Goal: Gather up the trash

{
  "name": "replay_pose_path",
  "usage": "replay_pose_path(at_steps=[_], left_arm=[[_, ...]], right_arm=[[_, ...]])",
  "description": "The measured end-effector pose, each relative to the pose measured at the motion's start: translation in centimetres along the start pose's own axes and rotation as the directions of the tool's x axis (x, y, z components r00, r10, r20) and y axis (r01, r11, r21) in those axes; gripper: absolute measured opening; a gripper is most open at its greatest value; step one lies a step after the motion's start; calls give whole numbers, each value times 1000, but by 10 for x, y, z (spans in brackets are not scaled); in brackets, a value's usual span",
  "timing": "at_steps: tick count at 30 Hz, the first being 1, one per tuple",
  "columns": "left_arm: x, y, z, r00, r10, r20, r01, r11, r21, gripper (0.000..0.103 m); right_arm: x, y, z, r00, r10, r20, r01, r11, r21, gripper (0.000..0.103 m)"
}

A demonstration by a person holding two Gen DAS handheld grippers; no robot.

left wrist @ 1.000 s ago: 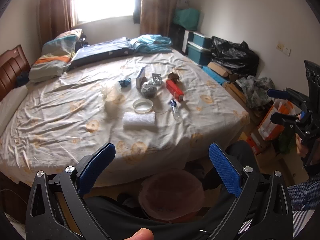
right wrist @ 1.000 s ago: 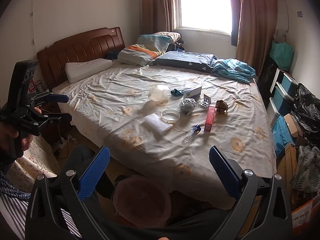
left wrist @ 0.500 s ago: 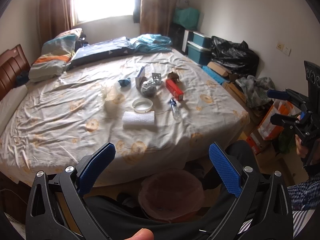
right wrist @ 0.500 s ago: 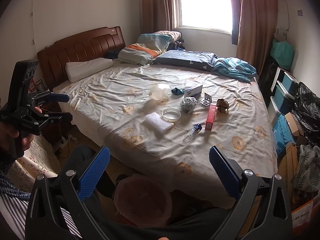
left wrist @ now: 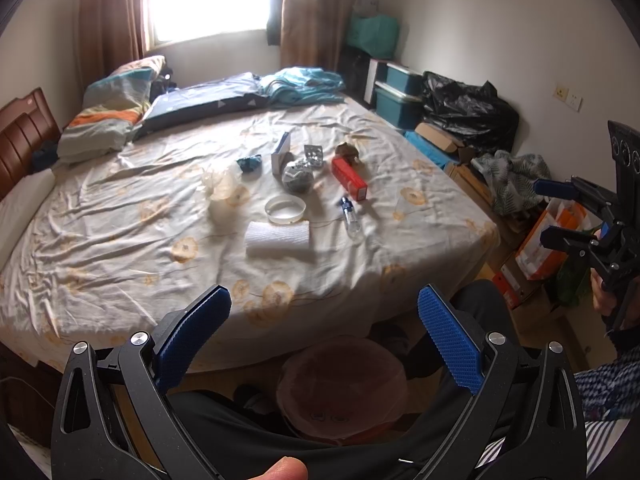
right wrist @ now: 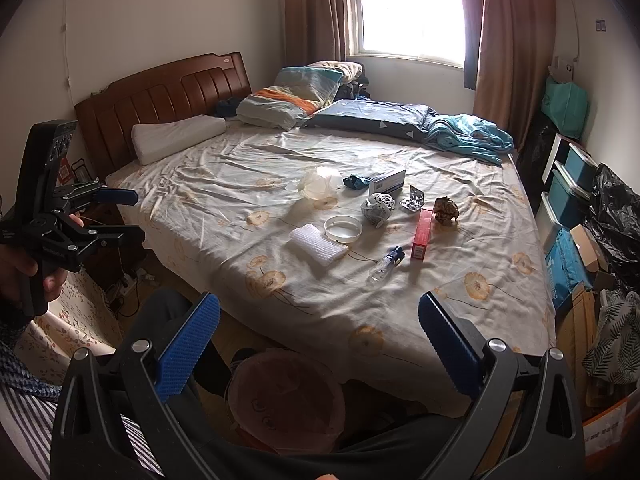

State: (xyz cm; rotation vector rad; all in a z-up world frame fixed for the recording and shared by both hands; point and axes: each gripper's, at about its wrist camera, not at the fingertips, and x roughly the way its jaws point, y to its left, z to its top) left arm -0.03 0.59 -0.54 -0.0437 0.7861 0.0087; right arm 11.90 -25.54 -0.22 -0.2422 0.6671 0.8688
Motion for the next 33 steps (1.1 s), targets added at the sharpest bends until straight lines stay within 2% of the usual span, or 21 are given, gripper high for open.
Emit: replay_pose_path(at_steps=[33], left_arm=[[1, 0, 0, 1000, -1, -3, 1, 1000, 0, 98]], right_arm=[[4, -3, -4, 1000, 1, -7, -1, 1000, 3, 98]])
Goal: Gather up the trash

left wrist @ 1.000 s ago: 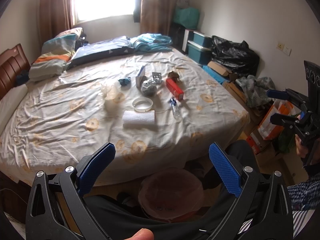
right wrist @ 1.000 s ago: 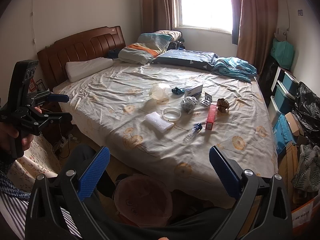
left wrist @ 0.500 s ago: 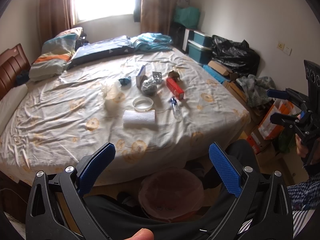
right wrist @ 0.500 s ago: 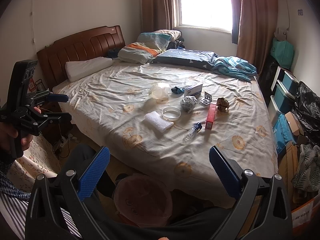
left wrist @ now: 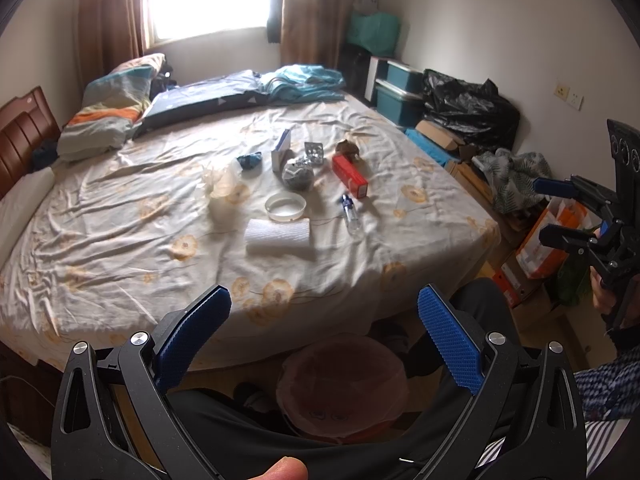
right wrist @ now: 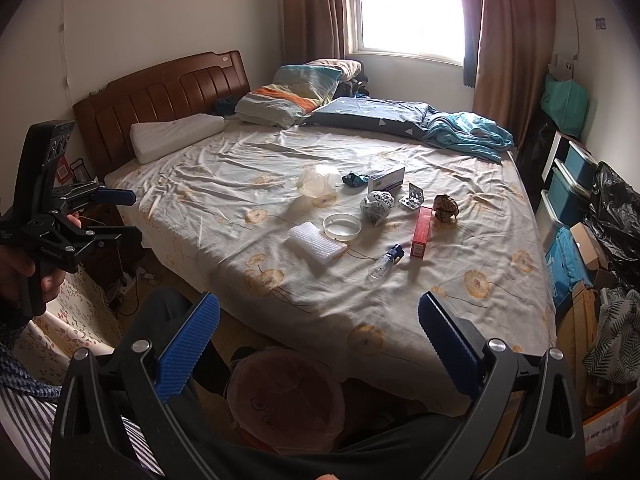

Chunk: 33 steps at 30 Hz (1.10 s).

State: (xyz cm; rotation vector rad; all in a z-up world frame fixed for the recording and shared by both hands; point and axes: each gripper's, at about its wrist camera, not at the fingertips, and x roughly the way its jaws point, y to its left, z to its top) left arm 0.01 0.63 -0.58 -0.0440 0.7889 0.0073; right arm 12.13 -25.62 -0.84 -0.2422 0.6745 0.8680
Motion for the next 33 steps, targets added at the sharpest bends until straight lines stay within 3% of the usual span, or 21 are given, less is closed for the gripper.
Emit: replay_pose_path(at_steps=[13, 21, 33], left_arm=[[0, 0, 0, 1000, 0, -5, 0, 1000, -5, 97], [-1, -6, -21, 1000, 8, -12, -9, 1000, -7, 98], [14, -3, -10, 999, 10, -37, -11, 1000, -12, 98]], right_arm=[[1, -1, -1, 1000, -1, -5, 1, 1000, 4, 98], [5, -4, -2, 1000, -3, -17, 4, 1000, 5, 98], [11, -14, 5, 999, -18, -38, 18, 1000, 22, 98]])
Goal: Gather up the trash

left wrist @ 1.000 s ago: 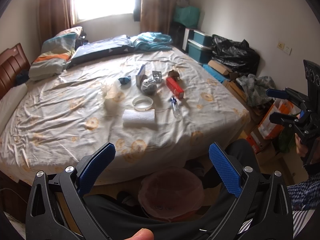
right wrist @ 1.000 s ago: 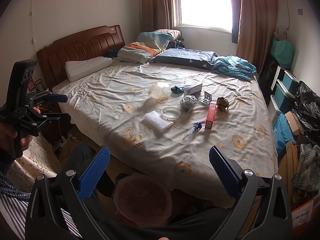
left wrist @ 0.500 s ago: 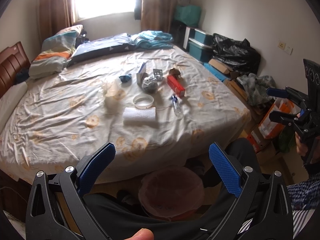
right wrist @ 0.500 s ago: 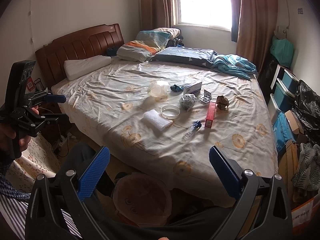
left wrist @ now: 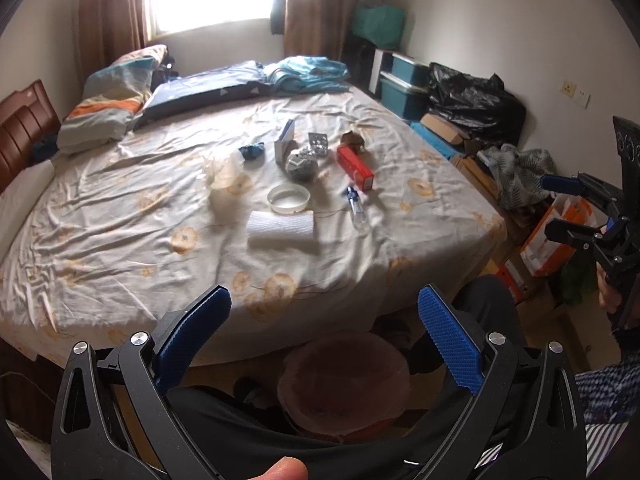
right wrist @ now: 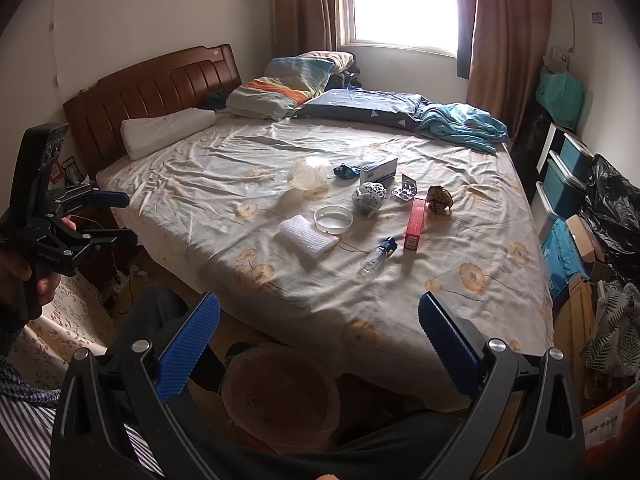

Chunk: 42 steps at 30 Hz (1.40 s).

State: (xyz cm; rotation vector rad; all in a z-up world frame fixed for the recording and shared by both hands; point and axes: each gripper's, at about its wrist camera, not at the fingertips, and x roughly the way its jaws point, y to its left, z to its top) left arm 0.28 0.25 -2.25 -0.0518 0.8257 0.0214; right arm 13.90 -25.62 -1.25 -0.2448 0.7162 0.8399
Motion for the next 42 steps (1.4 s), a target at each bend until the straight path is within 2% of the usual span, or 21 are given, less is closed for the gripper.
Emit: replay_pose_path(at_steps=[12, 16, 26, 29, 36, 42], left_arm=[[31, 3, 10, 1000, 10, -23, -10, 1000, -3, 98], [46, 6, 15, 999, -9, -31, 8, 1000, -15, 98], [94, 10, 29, 997, -26, -69, 24, 999, -26, 97], [113, 16, 36, 996, -45, -75, 41, 997, -60, 98], [178, 36, 56, 996, -8, -91, -3, 993, -115, 97], [244, 49, 65, 989, -1, -150, -28, 980, -197, 97]], right_arm=[[19, -8, 7, 999, -21, -33, 22, 1000, 10, 98], [30, -13, 11, 999, -30, -45, 30, 999, 17, 98], [73, -31, 22, 995, -53, -89, 57, 998, 41, 98], [92, -41, 26, 994, -55, -98, 61, 996, 60, 98], [155, -70, 34, 986, -71, -153, 87, 991, 104, 98], [211, -93, 36, 976, -79, -203, 109, 984, 143, 98]])
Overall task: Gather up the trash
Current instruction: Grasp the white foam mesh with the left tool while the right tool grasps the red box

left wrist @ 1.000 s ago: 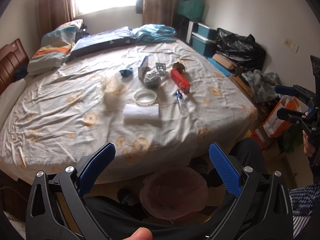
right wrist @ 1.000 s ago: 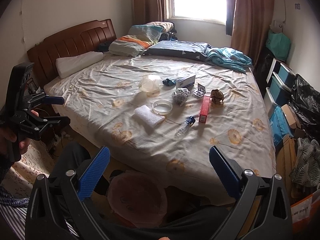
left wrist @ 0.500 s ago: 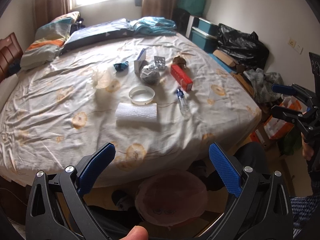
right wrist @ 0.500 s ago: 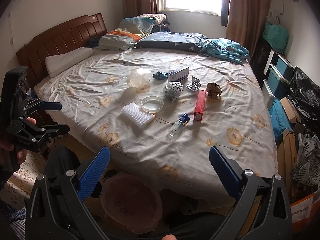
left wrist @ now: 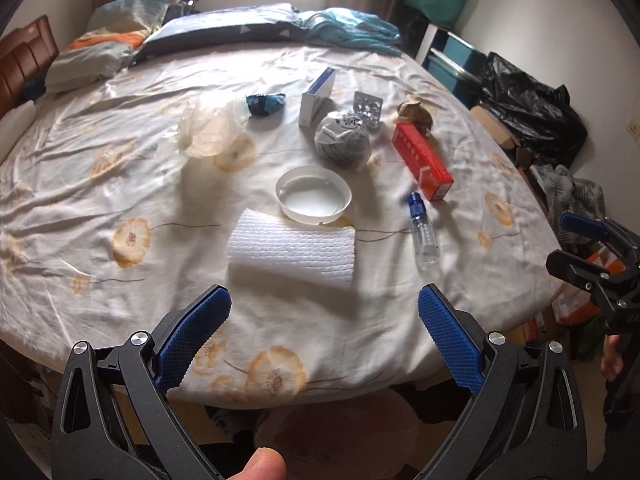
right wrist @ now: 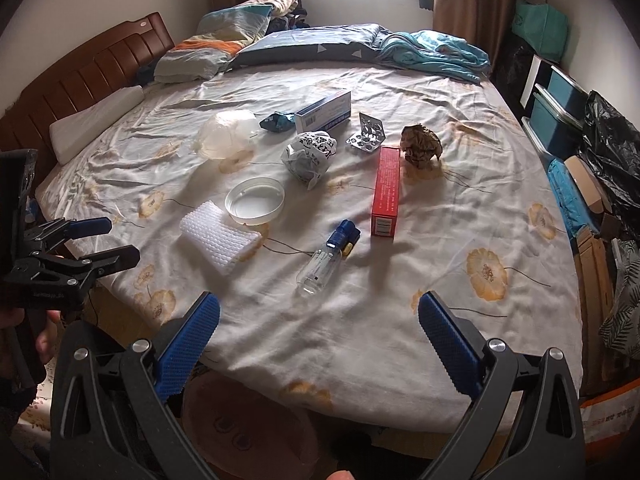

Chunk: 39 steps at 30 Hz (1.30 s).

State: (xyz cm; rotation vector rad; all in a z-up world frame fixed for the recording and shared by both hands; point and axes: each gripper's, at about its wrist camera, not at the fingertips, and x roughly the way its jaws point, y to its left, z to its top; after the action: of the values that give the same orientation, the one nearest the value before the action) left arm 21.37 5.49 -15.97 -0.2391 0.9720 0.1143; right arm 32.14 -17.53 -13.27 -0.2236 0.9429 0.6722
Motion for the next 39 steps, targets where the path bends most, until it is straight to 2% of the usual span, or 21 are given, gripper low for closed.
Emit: replay_pose_path(at_steps=[8, 12, 15, 19, 21, 23, 28, 30, 31, 32, 34, 35, 36, 37, 39], left_arm=[[81, 14, 12, 996, 22, -85, -30, 995, -93, 97], [114, 16, 20, 989, 120, -87, -126, 989, -74, 97], [139, 21, 23, 989, 99, -108, -109, 991, -84, 97], [147, 19, 24, 991, 121, -64, -125, 990, -63, 97], [146, 19, 22, 992, 118, -51, -121, 990, -68, 92], [142, 20, 20, 993, 116, -39, -118, 991, -69, 76], [132, 31, 19, 998, 52, -36, -56, 992, -116, 47], [129, 35, 19, 999, 22, -34, -27, 989, -143, 38], [126, 36, 19, 999, 13, -30, -18, 988, -152, 32], [124, 36, 18, 1000, 2, -29, -7, 987, -160, 29], [119, 38, 16, 999, -29, -23, 24, 984, -175, 27], [116, 38, 14, 999, -41, -21, 37, 982, -183, 27], [112, 39, 12, 999, -50, -18, 46, 981, -189, 27], [107, 39, 10, 998, -61, -14, 57, 980, -191, 26], [95, 36, 5, 997, -73, -3, 71, 980, -184, 26]], right_arm=[[52, -25, 26, 999, -27, -19, 28, 999, 24, 98], [77, -39, 42, 998, -48, -29, 49, 998, 39, 98], [95, -49, 55, 997, -66, -33, 68, 997, 43, 98], [121, -59, 75, 995, -82, -48, 85, 995, 48, 98], [136, -62, 83, 994, -86, -65, 90, 995, 49, 98], [152, -66, 89, 992, -86, -89, 91, 995, 47, 98], [187, -73, 101, 985, -85, -149, 95, 994, 57, 97], [199, -73, 104, 982, -88, -170, 98, 994, 52, 91], [204, -75, 105, 979, -85, -183, 97, 994, 56, 82], [209, -76, 106, 978, -81, -193, 94, 994, 61, 74], [216, -80, 106, 975, -70, -213, 87, 994, 72, 65], [219, -82, 106, 974, -58, -220, 76, 994, 76, 50], [221, -83, 105, 972, -56, -230, 75, 995, 73, 39], [222, -84, 105, 970, -72, -234, 91, 994, 68, 32], [220, -87, 105, 971, -57, -231, 78, 993, 84, 31]])
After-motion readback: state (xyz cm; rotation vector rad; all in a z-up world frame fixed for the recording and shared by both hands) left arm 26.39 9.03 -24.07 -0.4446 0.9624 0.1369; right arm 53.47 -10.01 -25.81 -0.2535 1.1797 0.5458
